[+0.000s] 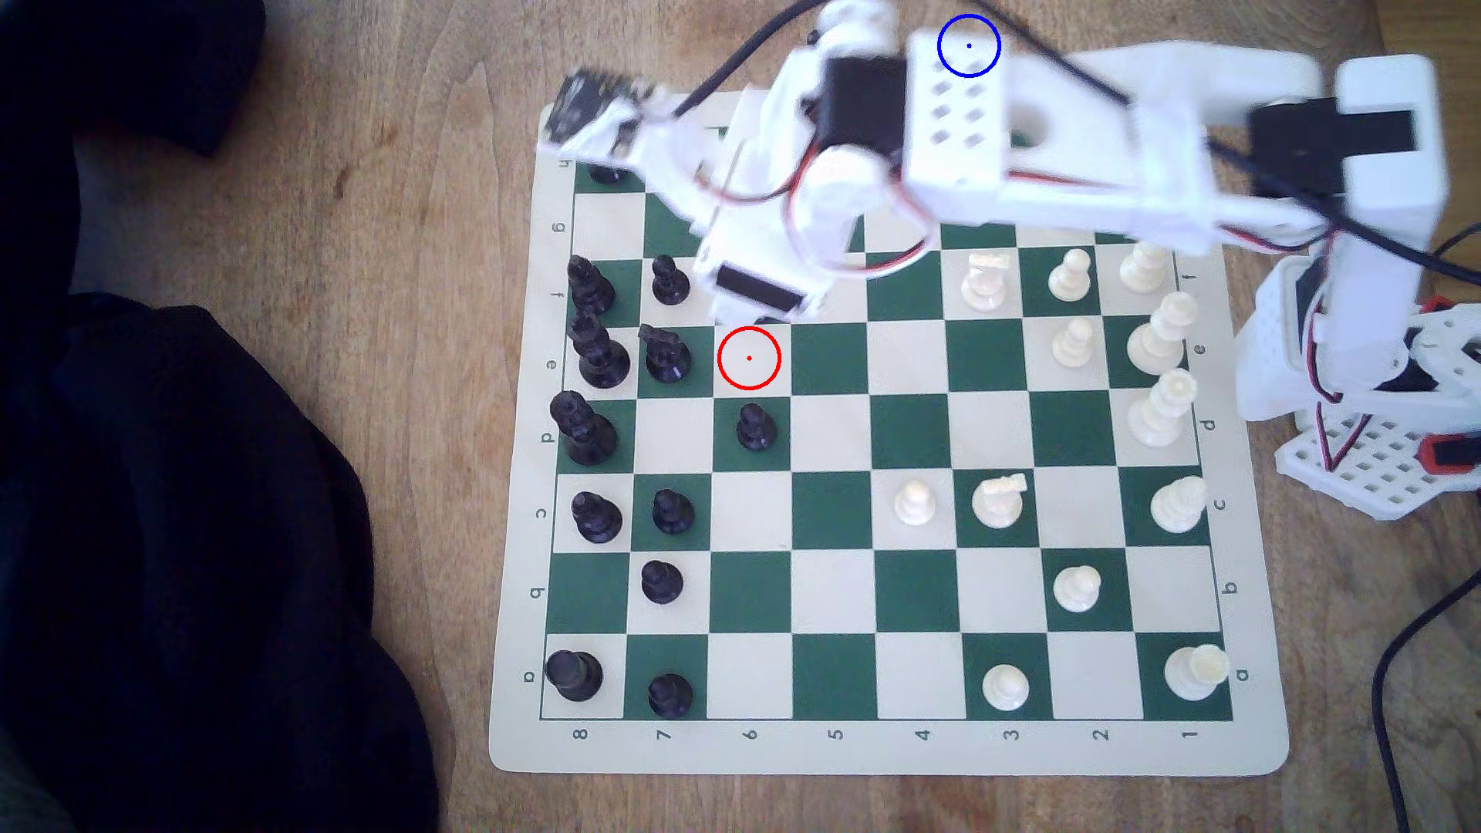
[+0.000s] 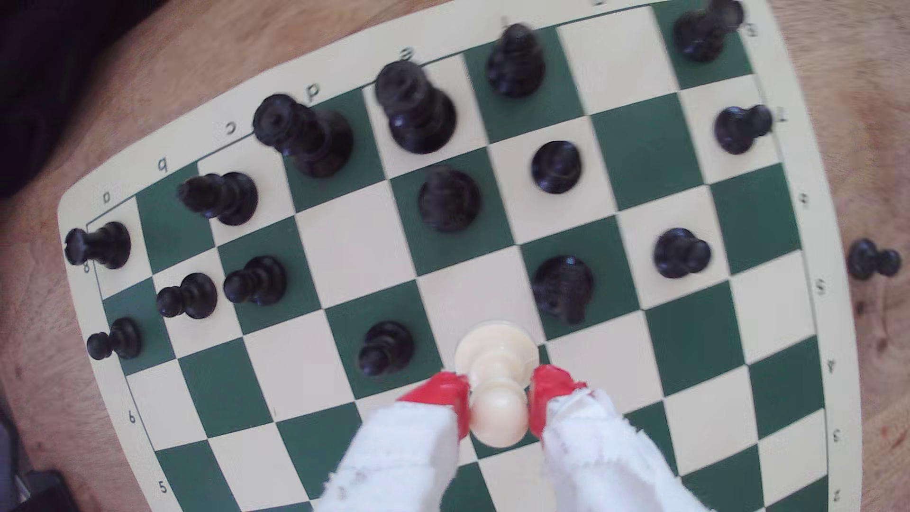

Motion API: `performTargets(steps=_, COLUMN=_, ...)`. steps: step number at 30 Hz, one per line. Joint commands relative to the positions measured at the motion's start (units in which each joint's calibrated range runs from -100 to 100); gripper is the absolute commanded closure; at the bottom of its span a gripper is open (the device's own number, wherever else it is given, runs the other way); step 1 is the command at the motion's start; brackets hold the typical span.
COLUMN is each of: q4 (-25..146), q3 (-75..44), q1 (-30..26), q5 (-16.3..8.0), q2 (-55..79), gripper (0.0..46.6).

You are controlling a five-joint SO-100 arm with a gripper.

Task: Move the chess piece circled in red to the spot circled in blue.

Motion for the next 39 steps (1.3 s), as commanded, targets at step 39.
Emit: performTargets(steps=39, q4=-21.3, q3=32.36, q1=36.97, q5=2.34, q2=-8.53, gripper=42.3)
